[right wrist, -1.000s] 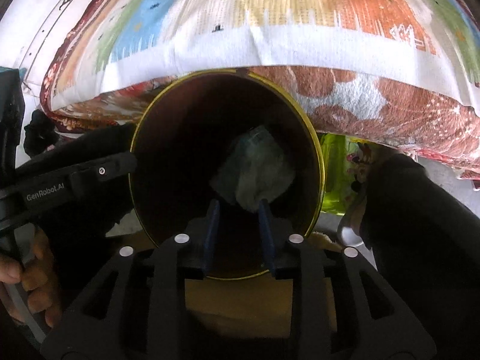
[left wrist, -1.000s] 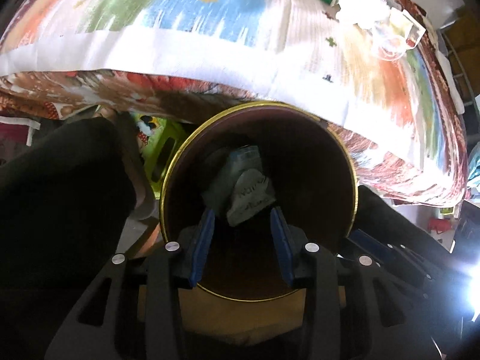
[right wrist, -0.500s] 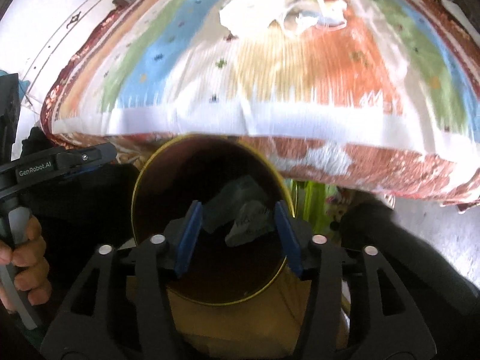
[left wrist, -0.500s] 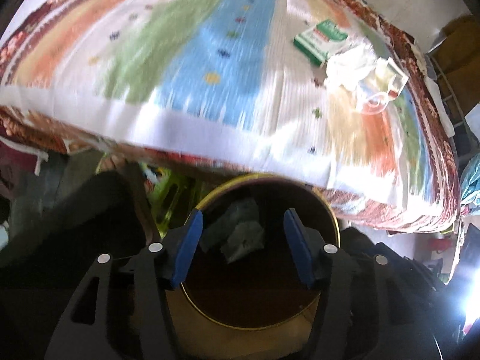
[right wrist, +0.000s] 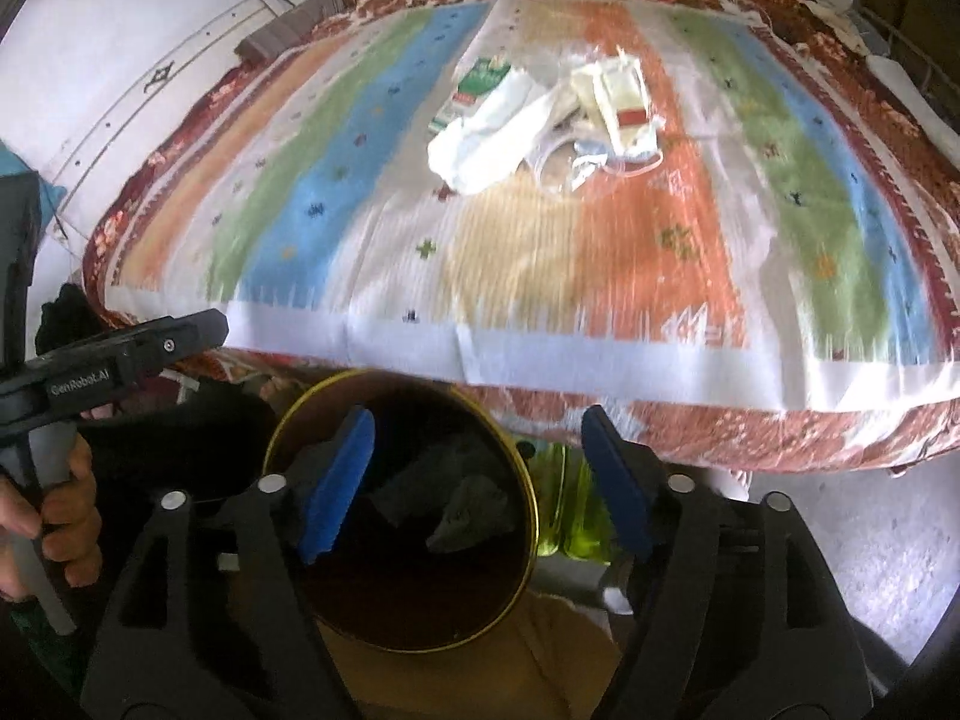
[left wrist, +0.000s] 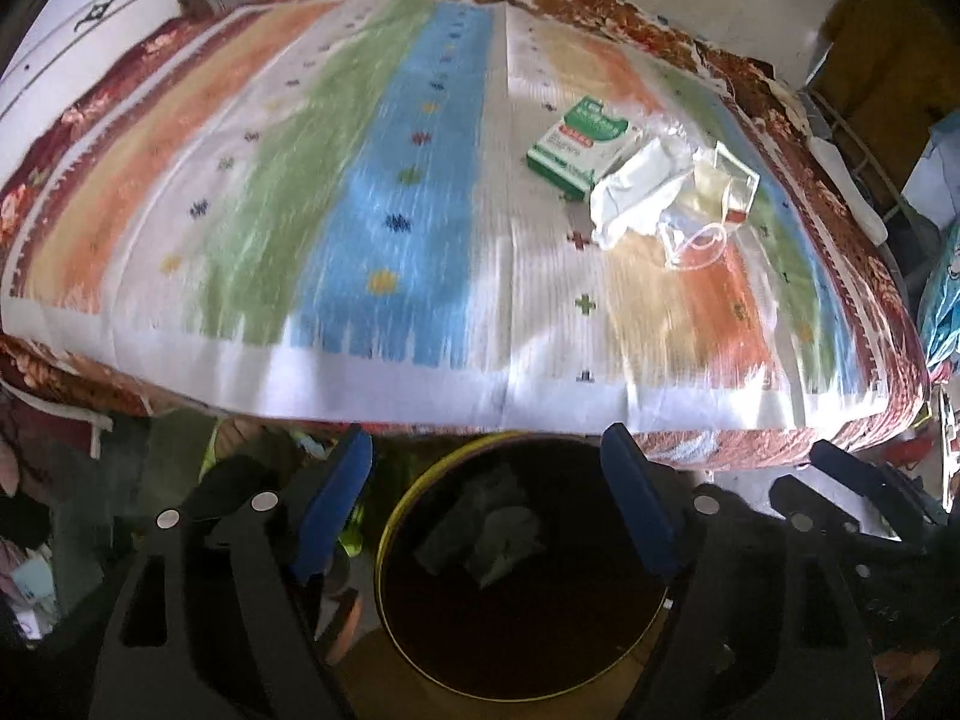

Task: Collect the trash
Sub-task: 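Move both tools back toward the remaining trash on the blanket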

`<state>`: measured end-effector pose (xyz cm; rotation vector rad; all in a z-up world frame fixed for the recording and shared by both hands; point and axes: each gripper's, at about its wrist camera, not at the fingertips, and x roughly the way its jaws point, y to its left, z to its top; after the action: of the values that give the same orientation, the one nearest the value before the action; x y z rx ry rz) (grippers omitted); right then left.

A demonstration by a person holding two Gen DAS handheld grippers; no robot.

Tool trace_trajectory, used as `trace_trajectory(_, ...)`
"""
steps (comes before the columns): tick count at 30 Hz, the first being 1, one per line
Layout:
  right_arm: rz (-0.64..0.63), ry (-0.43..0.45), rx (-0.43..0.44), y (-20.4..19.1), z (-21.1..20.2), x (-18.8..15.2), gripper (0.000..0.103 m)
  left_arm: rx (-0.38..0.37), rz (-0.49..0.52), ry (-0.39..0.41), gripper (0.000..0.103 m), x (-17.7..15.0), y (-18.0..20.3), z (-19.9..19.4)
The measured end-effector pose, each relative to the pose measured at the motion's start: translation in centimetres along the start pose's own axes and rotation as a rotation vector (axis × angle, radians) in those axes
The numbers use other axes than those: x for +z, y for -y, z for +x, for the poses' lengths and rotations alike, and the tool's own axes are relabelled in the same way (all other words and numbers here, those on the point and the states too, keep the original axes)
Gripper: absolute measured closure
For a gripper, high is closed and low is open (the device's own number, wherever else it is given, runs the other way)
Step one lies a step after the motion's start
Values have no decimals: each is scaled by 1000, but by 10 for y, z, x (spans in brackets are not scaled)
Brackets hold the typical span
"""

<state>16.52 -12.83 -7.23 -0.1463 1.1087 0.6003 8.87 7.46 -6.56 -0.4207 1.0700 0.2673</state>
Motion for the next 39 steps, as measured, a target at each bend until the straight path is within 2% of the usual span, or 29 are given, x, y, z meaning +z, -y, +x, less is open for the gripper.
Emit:
trace_trajectory(3,18,-3,54,3,-2,5,27,-3,43,27,19,8,5,-5)
trace_trajectory(7,7,17,32,3,-8,13,25,-4,92,59,15,23,9,-8)
trace_trajectory(10,-1,32,26,5,-13,17,21,-45,87,83,13,32,10,-13)
trace_trajectory(13,2,47,23,9,-17,24,14,-38,112,108,7,39,14,-15)
trace_trajectory(17,-12,70,34,12,-25,38,10,-47,135,106,6,48,19,-12)
trace_trajectory(20,-48,112,2,13,-33,51,9,-50,148,96,6,54,22,-9)
trace_trajectory(23,-61,135,-29,20,-34,64,9,-29,147,145,6,64,23,-13)
trace_trajectory(26,-38,137,1,26,-34,74,9,-51,155,207,6,76,23,-22)
trace_trajectory(30,-60,170,-45,30,-36,87,9,-59,202,190,6,92,31,-14)
trace_trajectory(33,-47,184,-35,35,-34,97,9,-60,225,174,6,101,35,-3)
trace_trajectory(39,-33,196,-60,45,-25,119,9,-142,171,127,6,116,28,18)
